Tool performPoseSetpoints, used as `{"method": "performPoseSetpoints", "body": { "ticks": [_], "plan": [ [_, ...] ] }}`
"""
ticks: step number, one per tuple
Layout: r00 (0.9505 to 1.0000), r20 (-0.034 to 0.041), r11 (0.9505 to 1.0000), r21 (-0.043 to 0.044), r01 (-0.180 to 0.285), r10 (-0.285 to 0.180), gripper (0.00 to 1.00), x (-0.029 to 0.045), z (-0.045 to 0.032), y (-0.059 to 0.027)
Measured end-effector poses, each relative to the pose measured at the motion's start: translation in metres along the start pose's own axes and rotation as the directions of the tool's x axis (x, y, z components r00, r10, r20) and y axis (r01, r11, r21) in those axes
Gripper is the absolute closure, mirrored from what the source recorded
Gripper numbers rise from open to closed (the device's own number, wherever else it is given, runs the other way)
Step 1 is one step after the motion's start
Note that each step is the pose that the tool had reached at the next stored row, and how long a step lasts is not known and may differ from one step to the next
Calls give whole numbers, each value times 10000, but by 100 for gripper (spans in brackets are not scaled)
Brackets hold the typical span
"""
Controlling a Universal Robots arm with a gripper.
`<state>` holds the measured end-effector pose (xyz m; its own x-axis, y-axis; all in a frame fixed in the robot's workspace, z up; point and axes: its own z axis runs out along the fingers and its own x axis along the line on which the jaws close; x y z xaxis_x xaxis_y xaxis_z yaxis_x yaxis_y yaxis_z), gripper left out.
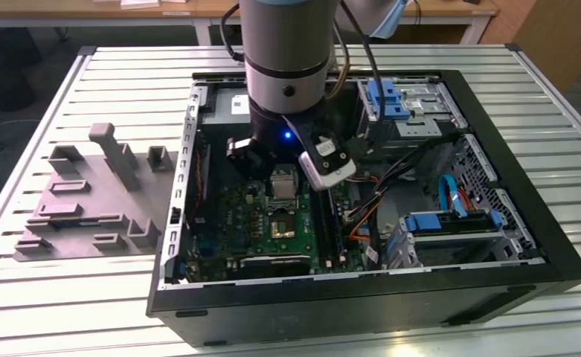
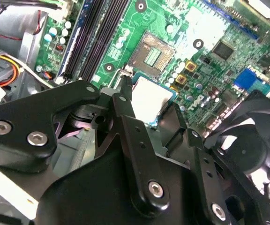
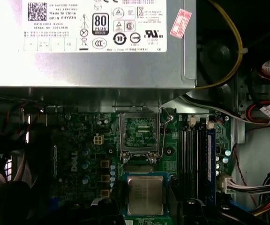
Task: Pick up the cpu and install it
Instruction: 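Place the cpu into insertion slot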
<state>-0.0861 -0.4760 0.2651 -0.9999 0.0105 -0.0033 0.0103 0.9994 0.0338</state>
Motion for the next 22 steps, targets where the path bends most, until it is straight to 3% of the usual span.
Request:
{"method": "performPoseSetpoints", "body": {
  "ticks": [22],
  "plan": [
    [10000, -15, 10000, -2, 97, -97, 53, 1, 356, -51]
  ]
}}
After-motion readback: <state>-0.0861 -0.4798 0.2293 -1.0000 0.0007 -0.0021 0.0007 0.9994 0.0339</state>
